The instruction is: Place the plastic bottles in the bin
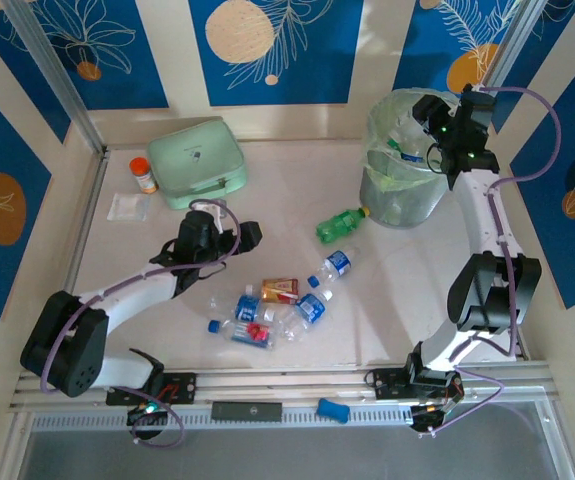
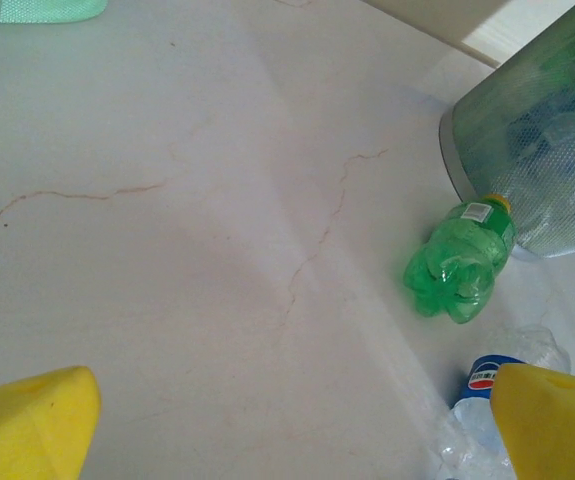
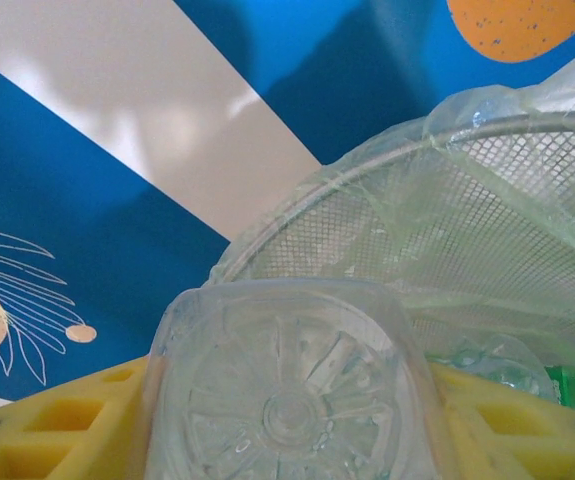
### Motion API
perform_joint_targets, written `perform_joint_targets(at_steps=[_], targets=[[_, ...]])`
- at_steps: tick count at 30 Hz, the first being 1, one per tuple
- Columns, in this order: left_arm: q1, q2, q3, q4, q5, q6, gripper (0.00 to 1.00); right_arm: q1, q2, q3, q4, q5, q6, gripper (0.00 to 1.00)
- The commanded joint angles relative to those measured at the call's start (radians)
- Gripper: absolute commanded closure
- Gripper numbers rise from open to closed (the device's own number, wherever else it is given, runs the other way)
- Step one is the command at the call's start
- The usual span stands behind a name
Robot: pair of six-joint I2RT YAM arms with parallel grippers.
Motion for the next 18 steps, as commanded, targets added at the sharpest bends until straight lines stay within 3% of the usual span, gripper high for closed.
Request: perform_joint_targets(at_steps=[1, 7, 18], targets=[[0.011, -0.027, -0.017, 0.003, 0.006, -0.007, 0.00, -0.001, 0.016, 0.059, -0.032, -0.020, 0.014, 0.35], [0.011, -0.033, -0.027, 0.007, 0.006, -0.014, 0.00, -0.005, 0.010, 0.101, -0.079, -0.001, -0.012, 0.24], [0.017, -0.044, -0.020, 0.003, -0.014, 0.006, 0.00, -0.002, -0.175, -0.008, -0.049, 0.036, -0.060, 0.21]])
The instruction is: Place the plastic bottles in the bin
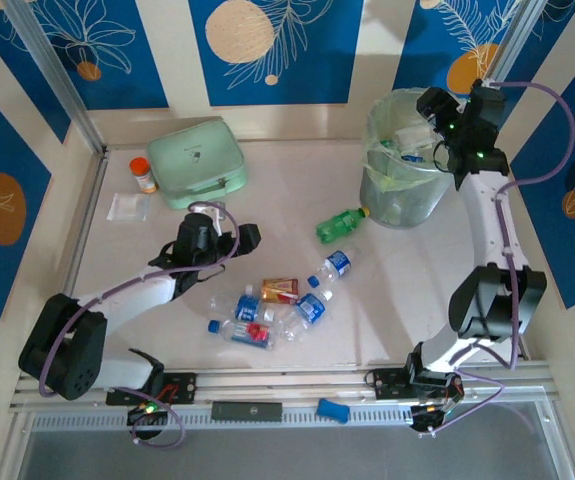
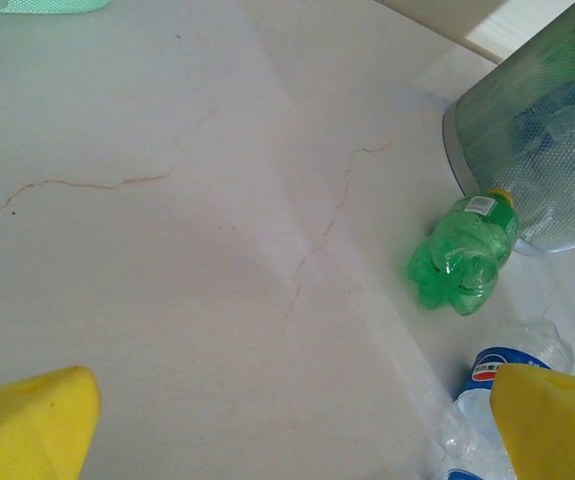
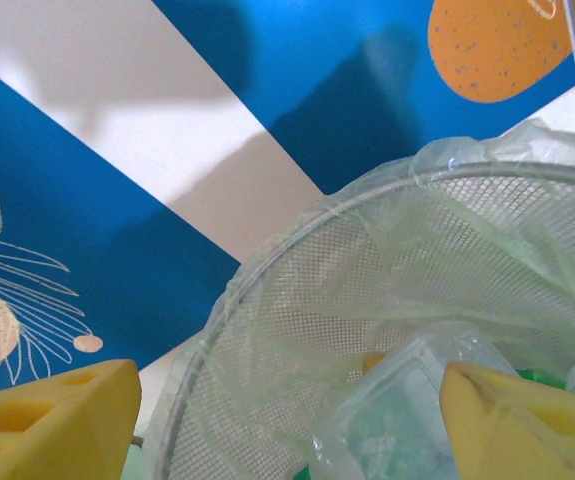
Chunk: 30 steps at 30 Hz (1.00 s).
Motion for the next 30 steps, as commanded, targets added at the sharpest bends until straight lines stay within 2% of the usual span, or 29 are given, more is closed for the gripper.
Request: perform_joint_targets(at_steps=[1, 7, 12, 17, 24, 30], targets=[[0.018, -0.027, -0.001, 0.003, -0.017, 0.006, 0.00, 0.013, -0.104, -0.030, 0.009, -0.002, -0.042, 0.20], [0.033, -0.041, -0.016, 0.013, -0.054, 0.009, 0.00, 0.110, -0.235, -0.134, -0.079, -0.015, -0.079, 0.18], [0.044, -0.041, -0.028, 0.037, -0.057, 0.000, 0.00, 0.234, -0.339, -0.280, -0.125, 0.016, -0.054, 0.17], [0.047, -0.048, -0.039, 0.041, -0.051, -0.002, 0.00, 0.334, -0.391, -0.452, -0.134, 0.044, 0.065, 0.16], [0.052, -0.058, -0.068, 0.051, -0.052, -0.010, 0.00, 0.430, -0.325, -0.655, -0.052, 0.078, 0.248, 0.15], [0.057, -0.062, -0.088, 0.058, -0.051, -0.013, 0.00, 0.479, -0.172, -0.671, -0.013, 0.134, 0.345, 0.12]])
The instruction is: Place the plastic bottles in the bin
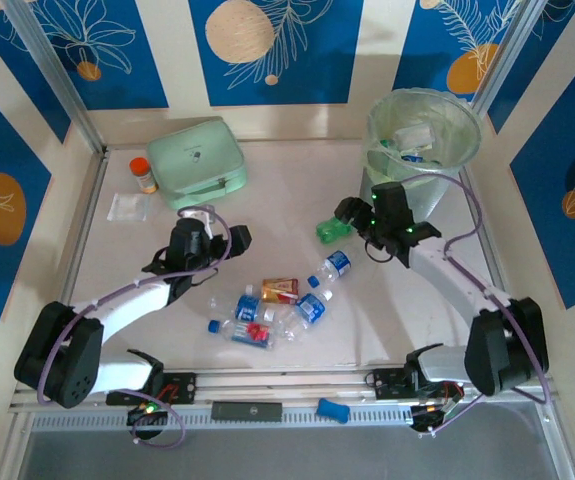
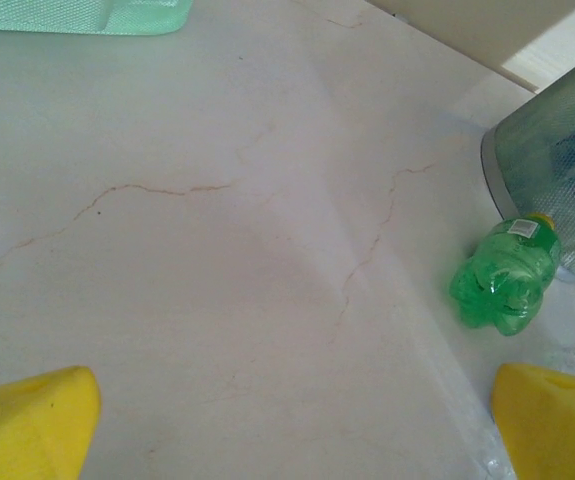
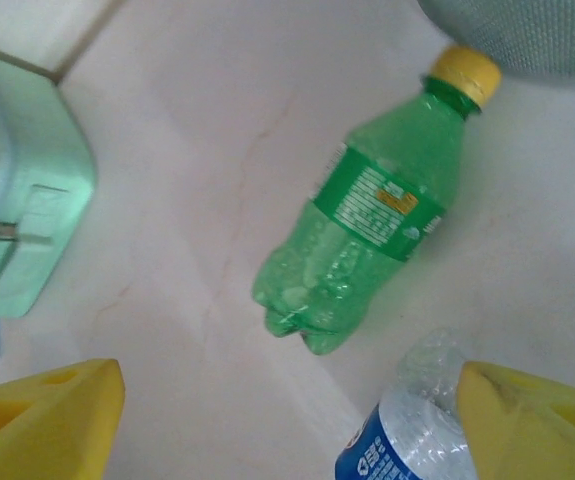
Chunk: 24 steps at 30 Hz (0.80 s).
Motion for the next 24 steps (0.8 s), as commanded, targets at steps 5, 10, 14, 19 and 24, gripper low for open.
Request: perform_joint_targets(at_steps=[5, 10, 14, 19, 24], targets=[[0.023, -0.025, -0.032, 0.034, -0.003, -0.009, 0.00, 0.029, 0.200, 0.070, 0.065, 0.083, 0.087, 0.10], [0.030, -0.056, -0.042, 0.006, -0.014, 0.017, 0.00, 0.024, 0.312, 0.132, 0.093, 0.106, 0.089, 0.09], [0.038, -0.088, -0.061, -0.010, -0.028, 0.028, 0.00, 0.022, 0.399, 0.168, 0.101, 0.136, 0.107, 0.09], [0.044, -0.117, -0.077, -0.032, -0.036, 0.039, 0.00, 0.020, 0.499, 0.226, 0.112, 0.128, 0.128, 0.09], [0.049, -0.130, -0.088, -0.034, -0.041, 0.039, 0.00, 0.026, 0.575, 0.303, 0.102, 0.130, 0.136, 0.09]])
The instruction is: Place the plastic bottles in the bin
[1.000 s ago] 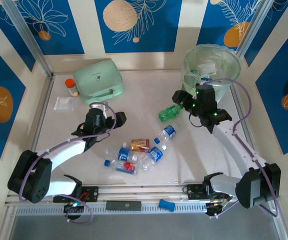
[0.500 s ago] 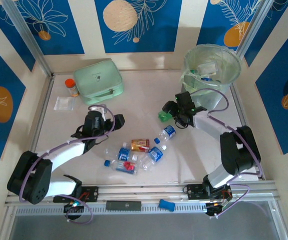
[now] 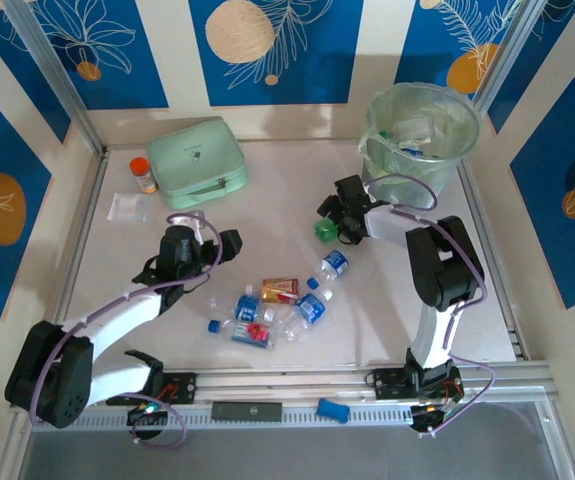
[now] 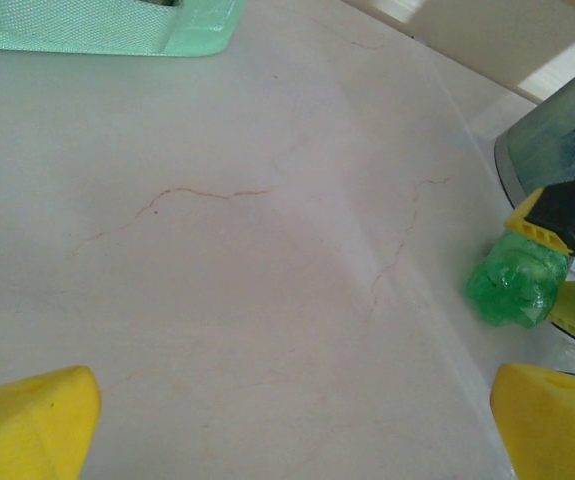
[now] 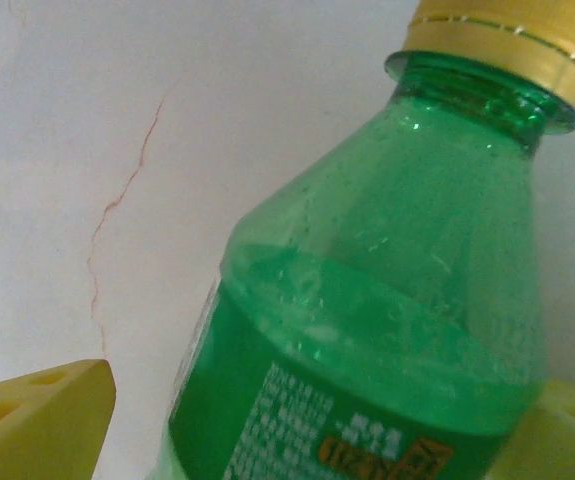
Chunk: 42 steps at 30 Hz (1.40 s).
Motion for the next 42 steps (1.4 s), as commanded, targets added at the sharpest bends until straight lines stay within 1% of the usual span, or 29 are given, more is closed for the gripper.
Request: perform_joint_targets(at_steps=[1, 6, 12, 16, 20, 22, 27, 32, 36, 42], targets=[[0.015, -0.018, -0.015, -0.015, -0.017, 0.016, 0.00, 0.004, 0.037, 0.063, -0.004, 0.018, 0.025, 0.09], [0.017, -0.015, -0.015, -0.010, -0.014, 0.015, 0.00, 0.012, 0.077, 0.081, -0.007, 0.014, 0.046, 0.13], [0.020, -0.016, -0.016, -0.009, -0.009, 0.012, 0.00, 0.017, 0.084, 0.053, 0.021, 0.007, 0.062, 0.24], [0.020, -0.014, -0.016, -0.005, -0.008, 0.008, 0.00, 0.018, 0.077, 0.050, 0.027, 0.006, 0.048, 0.35], [0.020, -0.011, -0.013, 0.000, -0.005, 0.004, 0.00, 0.020, 0.058, 0.053, 0.029, 0.011, 0.029, 0.42], [0.021, -0.011, -0.010, 0.000, -0.003, 0.004, 0.00, 0.023, 0.042, 0.054, 0.033, 0.012, 0.015, 0.44], [0.021, -0.016, 0.000, -0.009, -0.003, 0.005, 0.00, 0.038, -0.001, 0.074, 0.051, -0.064, -0.099, 0.45], [0.026, -0.032, 0.012, -0.033, -0.015, 0.007, 0.00, 0.098, -0.060, 0.087, 0.074, -0.123, -0.262, 0.48], [0.030, -0.038, 0.016, -0.035, -0.020, -0.009, 0.00, 0.140, -0.120, 0.099, 0.057, -0.180, -0.376, 0.49], [0.033, -0.017, 0.029, -0.021, -0.012, -0.038, 0.00, 0.152, -0.250, 0.088, 0.028, -0.225, -0.469, 0.49]])
